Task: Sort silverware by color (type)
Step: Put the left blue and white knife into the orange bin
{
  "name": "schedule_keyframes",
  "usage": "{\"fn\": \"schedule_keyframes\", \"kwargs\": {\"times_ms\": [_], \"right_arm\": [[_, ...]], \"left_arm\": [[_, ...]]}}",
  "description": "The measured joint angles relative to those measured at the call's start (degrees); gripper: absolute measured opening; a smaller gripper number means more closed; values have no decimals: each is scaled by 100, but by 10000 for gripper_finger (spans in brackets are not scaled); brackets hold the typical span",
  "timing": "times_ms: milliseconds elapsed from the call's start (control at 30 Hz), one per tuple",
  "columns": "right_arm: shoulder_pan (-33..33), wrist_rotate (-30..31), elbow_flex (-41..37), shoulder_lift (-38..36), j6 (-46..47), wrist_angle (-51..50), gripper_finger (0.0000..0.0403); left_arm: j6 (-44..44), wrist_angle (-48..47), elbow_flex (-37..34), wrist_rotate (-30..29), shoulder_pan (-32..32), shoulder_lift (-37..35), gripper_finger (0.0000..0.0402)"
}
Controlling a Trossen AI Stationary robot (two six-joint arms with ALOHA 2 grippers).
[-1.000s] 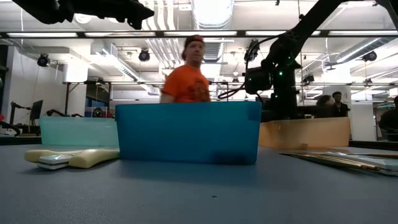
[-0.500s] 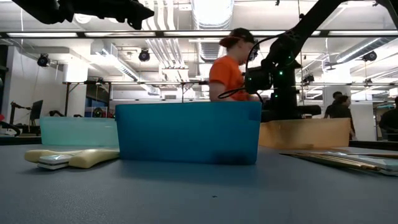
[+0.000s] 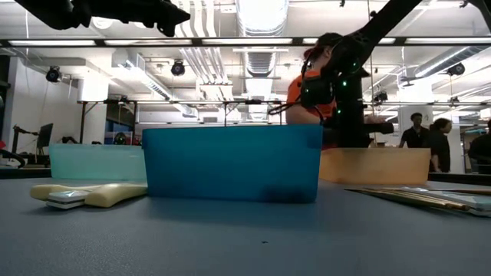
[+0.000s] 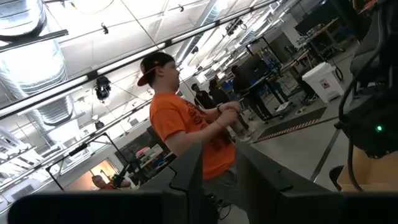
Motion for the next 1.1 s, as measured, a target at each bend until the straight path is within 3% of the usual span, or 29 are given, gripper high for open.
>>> {"fn": "schedule_keyframes", "kwargs": {"times_ms": [400,733,1100], "right_arm": [[-151,208,34,-185,728,-872,18],[-420,203,-80,-185,1335,-869,18],[-459,271,-122,-185,1311,-873,25]], "left_arm": [[0,-7,0,2,0,0,77],[0,-95,0,2,0,0,77],[0,-96,0,2,0,0,77]]}}
